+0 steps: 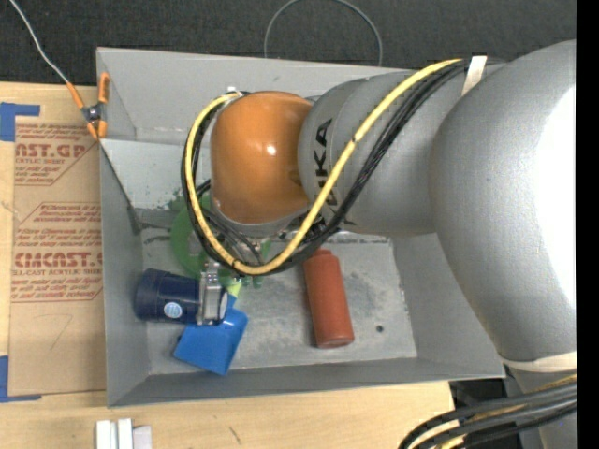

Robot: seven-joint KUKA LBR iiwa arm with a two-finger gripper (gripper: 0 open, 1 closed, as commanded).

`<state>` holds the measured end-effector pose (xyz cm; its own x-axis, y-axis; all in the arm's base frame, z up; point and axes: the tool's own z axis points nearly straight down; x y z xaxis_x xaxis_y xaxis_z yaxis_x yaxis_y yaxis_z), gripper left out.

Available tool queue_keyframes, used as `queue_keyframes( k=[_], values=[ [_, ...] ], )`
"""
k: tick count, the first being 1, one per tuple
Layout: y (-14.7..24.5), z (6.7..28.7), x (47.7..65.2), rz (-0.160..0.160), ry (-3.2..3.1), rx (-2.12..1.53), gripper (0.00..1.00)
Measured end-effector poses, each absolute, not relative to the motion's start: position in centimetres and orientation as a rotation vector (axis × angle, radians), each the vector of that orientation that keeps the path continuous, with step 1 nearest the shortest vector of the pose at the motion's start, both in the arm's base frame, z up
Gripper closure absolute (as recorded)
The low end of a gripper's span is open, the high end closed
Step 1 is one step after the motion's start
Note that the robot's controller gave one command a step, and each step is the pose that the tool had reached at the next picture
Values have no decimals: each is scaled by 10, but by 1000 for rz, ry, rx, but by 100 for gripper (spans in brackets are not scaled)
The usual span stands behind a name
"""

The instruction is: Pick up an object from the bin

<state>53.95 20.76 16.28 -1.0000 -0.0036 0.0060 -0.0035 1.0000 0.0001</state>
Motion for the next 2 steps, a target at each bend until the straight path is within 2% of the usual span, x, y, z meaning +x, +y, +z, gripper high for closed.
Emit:
queue_keyframes(
  k=[1,2],
  values=[
    [206,167,541,-3,-3142,1,0],
    [245,68,506,-4,-3134,-8,0]
  ],
)
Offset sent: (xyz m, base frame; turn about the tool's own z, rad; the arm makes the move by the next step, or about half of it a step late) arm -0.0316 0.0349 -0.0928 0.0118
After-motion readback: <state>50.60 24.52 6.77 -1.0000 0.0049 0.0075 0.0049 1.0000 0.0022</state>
